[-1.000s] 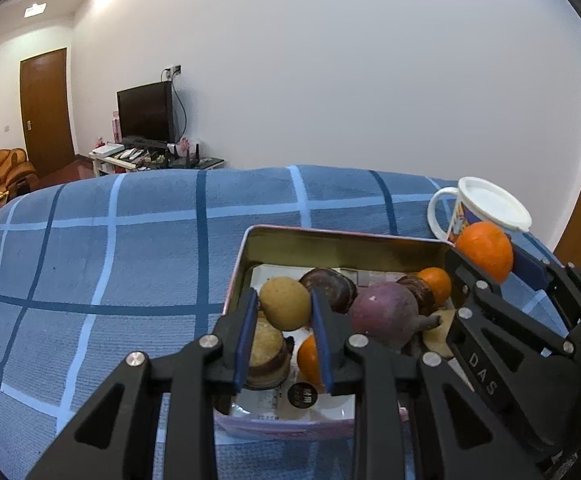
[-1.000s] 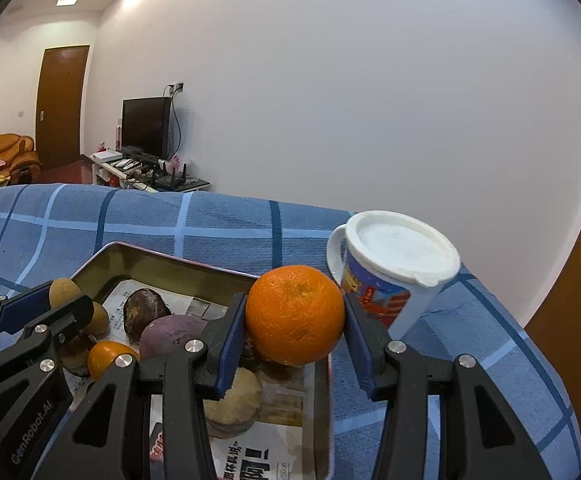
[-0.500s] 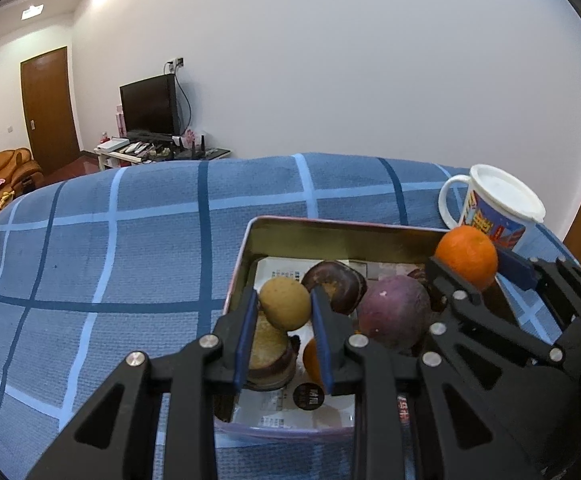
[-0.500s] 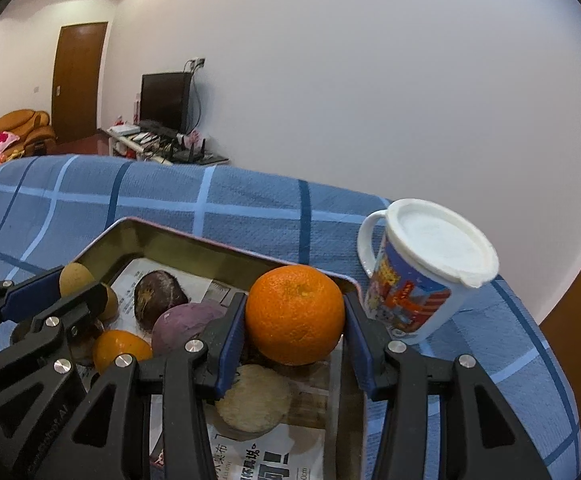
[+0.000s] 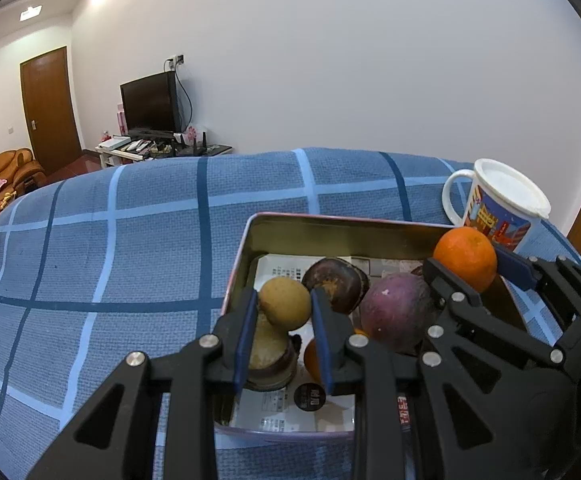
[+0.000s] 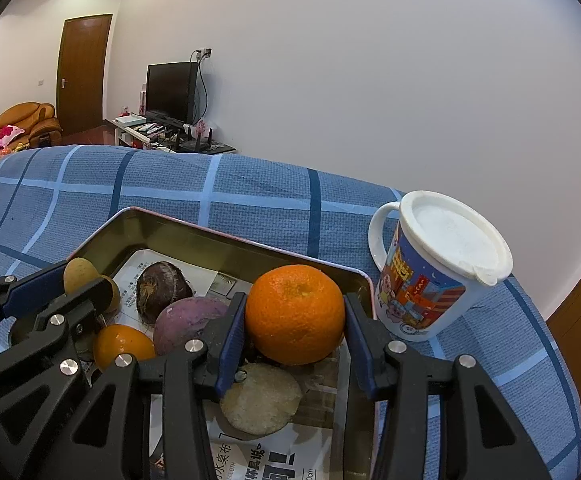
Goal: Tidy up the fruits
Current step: 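Open the left tool to drop the small round fruit while the right tool releases the orange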
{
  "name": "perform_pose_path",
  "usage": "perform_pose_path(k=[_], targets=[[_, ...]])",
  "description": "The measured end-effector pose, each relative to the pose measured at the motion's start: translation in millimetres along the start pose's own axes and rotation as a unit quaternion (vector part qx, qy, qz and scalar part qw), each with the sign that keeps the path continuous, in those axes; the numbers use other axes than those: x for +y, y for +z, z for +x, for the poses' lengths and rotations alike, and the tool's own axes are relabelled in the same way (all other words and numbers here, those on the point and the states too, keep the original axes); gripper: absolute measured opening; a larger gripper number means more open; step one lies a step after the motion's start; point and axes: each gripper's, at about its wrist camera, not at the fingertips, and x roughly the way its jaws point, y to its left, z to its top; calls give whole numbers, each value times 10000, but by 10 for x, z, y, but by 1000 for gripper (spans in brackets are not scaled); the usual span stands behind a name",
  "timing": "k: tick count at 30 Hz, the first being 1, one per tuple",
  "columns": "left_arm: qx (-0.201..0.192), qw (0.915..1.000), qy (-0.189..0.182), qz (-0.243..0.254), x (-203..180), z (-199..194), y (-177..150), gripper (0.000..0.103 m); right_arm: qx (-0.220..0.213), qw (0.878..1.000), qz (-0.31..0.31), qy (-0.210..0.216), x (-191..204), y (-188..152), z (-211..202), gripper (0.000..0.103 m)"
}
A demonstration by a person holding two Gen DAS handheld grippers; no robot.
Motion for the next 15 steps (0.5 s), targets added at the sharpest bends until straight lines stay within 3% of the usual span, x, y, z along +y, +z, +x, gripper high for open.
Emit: perform_pose_path(k=[5, 9, 12, 15], targets=[[-21, 10000, -41, -22, 4, -7, 0, 30, -146, 9997, 17, 192, -20, -19, -60, 50], [-290, 9996, 17, -33, 2, -102, -6, 32, -435, 9986, 69, 284, -55, -51, -178, 51], [-538, 9980, 287, 138, -21, -190, -14, 42, -553, 9978, 149, 344, -98, -68, -223, 51], [-607, 9966, 547, 61, 28, -221, -12, 59, -543, 9975, 244, 385, -127, -70, -248, 52]])
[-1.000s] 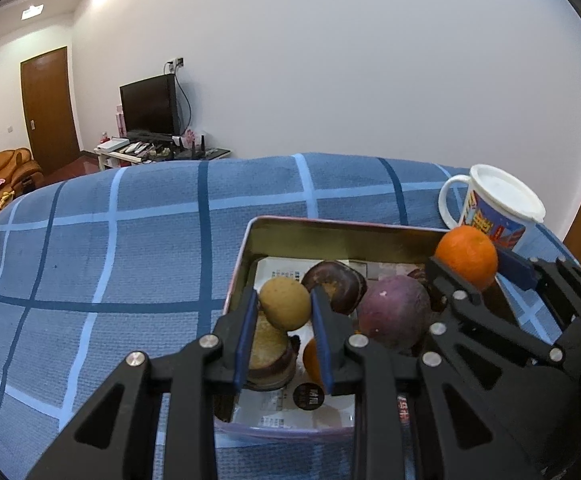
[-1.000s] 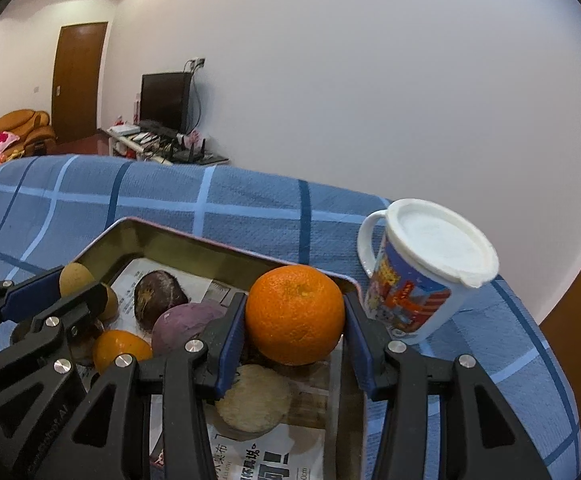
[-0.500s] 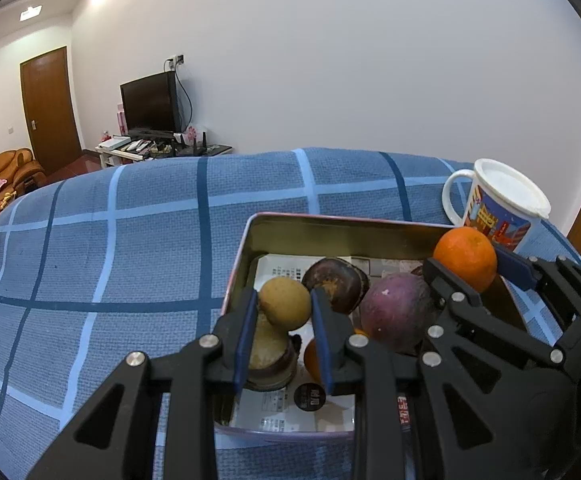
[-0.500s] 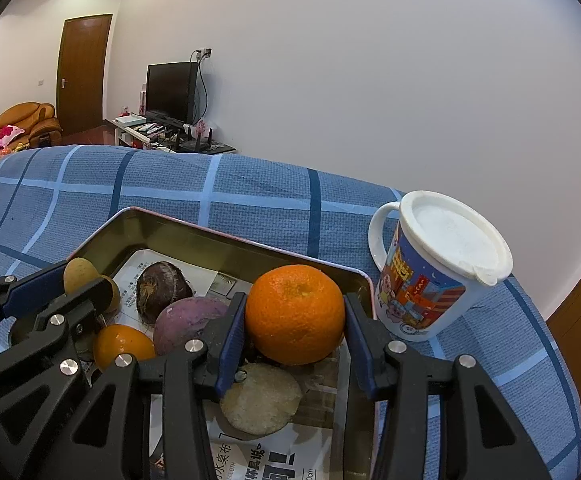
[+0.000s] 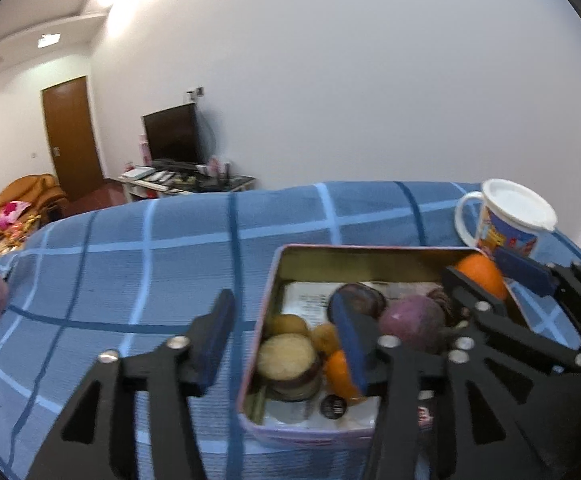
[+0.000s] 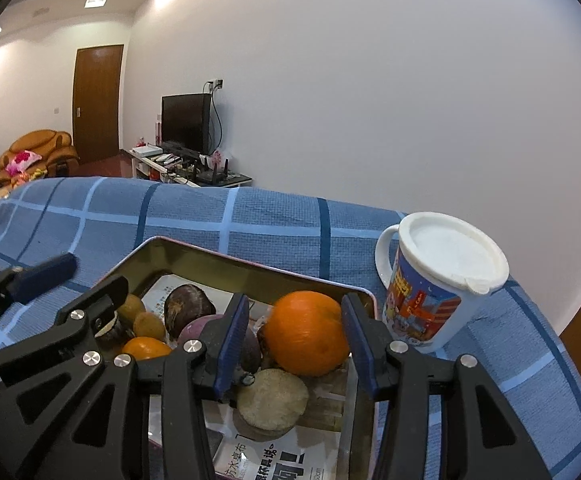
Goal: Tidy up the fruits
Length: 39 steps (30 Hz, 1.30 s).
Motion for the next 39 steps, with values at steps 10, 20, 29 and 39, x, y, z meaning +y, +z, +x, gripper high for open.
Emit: perform_pose_path(k=[10, 20, 29, 39], targets=[[-113, 9993, 74, -339, 164, -72, -19, 83, -155, 9993, 306, 156, -70, 0, -72, 63], [-351, 9985, 47, -406, 241, -171, -37, 103, -283, 9937, 977, 464, -268, -15, -136, 74], [-121, 9995, -166, -223, 156, -89, -49, 103, -394, 9919, 1143, 398, -337, -35, -185, 74], [-93, 9995, -291, 26, 65, -143, -79, 103, -946, 9917, 859, -111, -281, -56, -350, 74]])
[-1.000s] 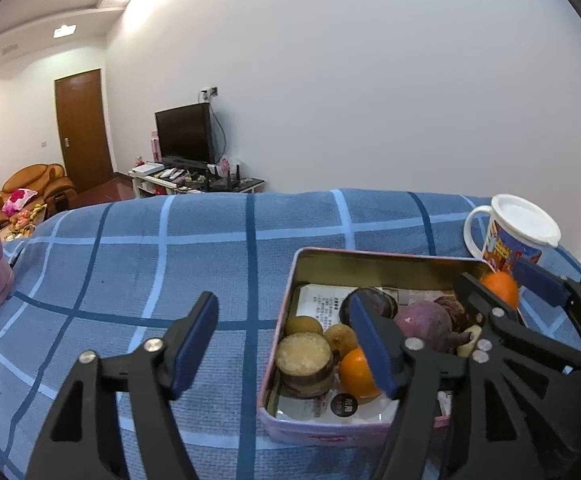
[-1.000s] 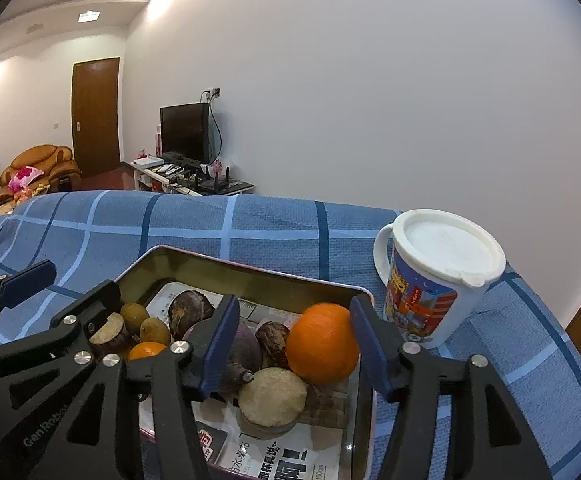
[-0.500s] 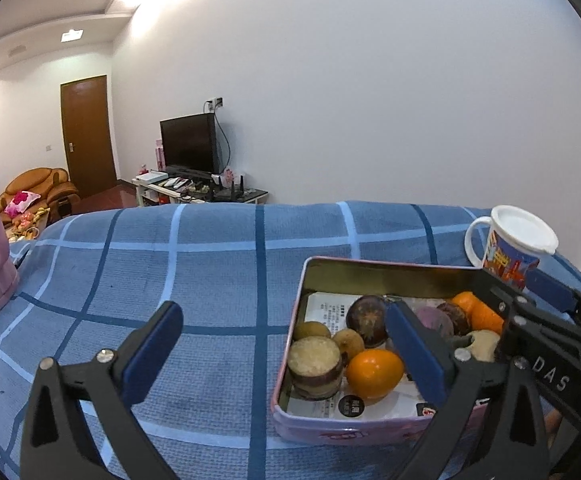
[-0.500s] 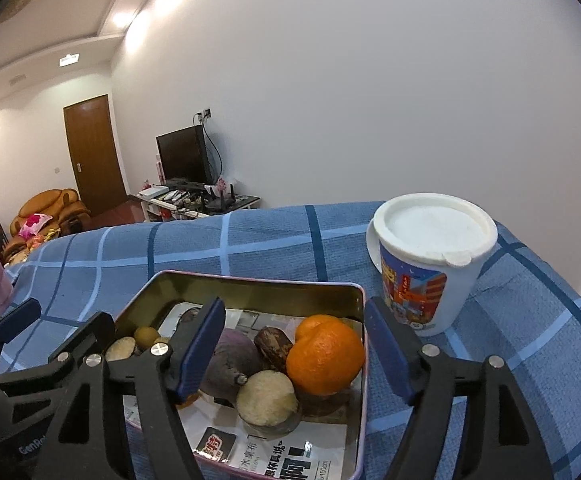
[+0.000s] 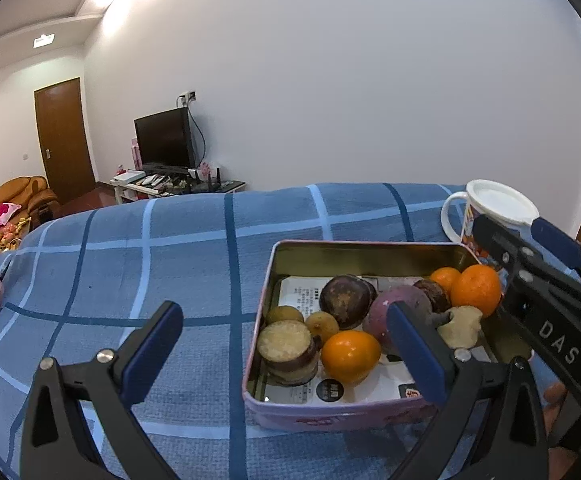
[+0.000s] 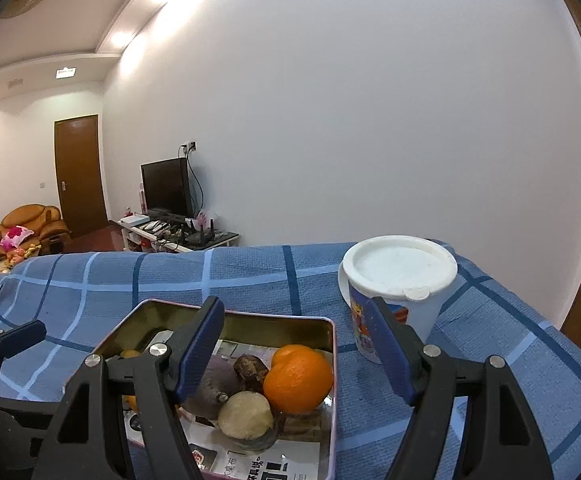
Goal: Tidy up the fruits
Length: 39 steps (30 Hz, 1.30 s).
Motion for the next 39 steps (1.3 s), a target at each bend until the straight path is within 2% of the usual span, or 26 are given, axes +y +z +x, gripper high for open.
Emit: perform_pose_path(k=[4, 7, 19, 27, 39], targets=[[-73, 10000, 46, -20, 13, -90, -41, 103, -148, 9999, 75, -47, -26, -9, -81, 74], [-276, 9995, 122, -25, 32, -202, -71, 103, -265, 9996, 76, -51, -23, -14, -146, 74], [-618, 9980, 119, -44, 136, -425, -131, 103, -414, 9990, -148, 72, 82, -94, -408, 74], [-915, 9955, 217, 110, 126, -619, -197, 103, -531, 9984, -197, 59, 90, -140, -582, 74], [-1068, 9941, 205, -33, 196, -800, -281, 103, -846, 9959, -295, -104, 100, -187, -846, 74]])
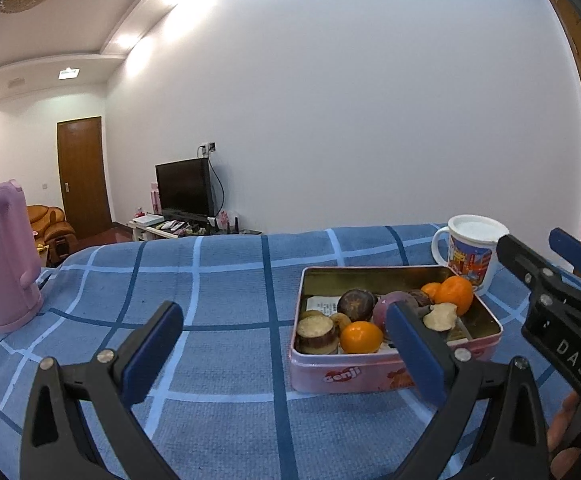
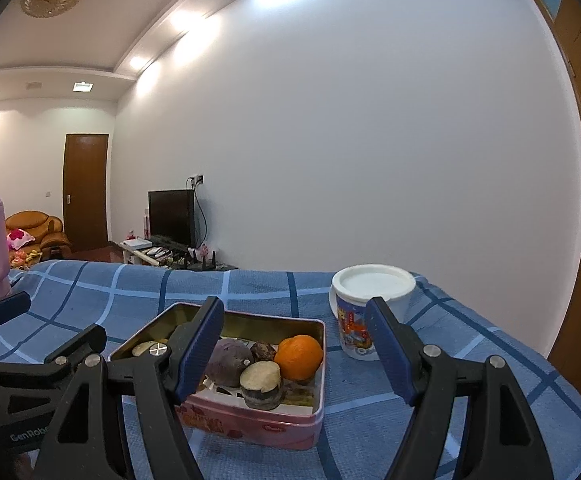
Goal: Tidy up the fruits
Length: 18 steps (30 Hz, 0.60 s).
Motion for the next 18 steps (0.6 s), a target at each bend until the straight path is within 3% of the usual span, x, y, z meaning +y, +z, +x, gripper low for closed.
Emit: perform_pose_path(k=[18], targets=[[-75, 10000, 50, 6, 1, -68, -15, 103, -178, 9997, 60, -173, -58, 5, -105, 74]])
